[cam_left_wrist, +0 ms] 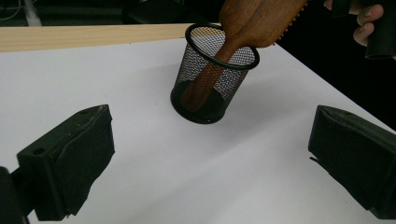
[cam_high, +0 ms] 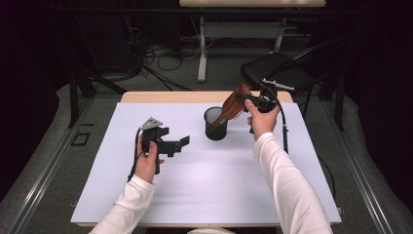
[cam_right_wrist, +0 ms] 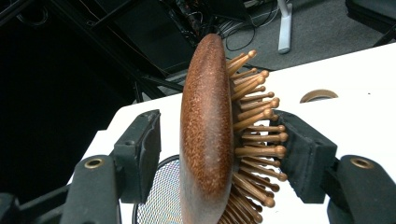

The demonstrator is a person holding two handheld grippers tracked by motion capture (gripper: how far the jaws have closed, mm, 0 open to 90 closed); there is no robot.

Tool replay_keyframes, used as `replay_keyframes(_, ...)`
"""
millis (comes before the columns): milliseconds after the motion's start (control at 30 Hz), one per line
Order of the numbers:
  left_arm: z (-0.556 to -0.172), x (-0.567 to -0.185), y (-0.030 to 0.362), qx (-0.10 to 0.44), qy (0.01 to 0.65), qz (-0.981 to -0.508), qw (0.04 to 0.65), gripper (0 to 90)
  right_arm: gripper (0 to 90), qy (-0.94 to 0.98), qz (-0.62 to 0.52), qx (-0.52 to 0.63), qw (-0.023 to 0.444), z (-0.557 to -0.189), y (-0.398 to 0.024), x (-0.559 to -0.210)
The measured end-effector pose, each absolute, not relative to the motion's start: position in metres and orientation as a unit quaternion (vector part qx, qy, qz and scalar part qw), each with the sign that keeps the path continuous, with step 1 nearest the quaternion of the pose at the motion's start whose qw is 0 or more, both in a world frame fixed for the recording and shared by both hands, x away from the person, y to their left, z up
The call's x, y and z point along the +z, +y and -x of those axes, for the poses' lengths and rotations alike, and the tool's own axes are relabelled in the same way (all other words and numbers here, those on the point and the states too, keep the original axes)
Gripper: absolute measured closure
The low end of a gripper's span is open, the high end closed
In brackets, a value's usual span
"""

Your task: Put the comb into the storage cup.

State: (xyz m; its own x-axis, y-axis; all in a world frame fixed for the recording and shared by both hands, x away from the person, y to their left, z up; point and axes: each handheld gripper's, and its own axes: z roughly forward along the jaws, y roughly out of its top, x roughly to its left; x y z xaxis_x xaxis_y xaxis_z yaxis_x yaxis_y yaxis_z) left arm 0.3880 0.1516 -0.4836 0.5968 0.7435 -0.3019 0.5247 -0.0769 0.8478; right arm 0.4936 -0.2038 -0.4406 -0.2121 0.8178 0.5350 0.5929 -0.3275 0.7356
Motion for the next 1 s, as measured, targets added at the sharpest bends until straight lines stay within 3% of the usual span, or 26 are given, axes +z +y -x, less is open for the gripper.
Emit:
replay_keyframes(467, -0.387, -0.483, 0.151, 0.106, 0.437, -0.726, 0.520, 0.3, 27.2, 0.573, -0.610, 0.532, 0.128, -0.489, -0.202, -0.435)
replay_keyframes(1000, -0.388, -0.483, 0.152, 0.106, 0.436, -0.726, 0.521, 0.3, 26.4, 0.581, -0.604, 0.529, 0.134, -0.484, -0.205, -0.430)
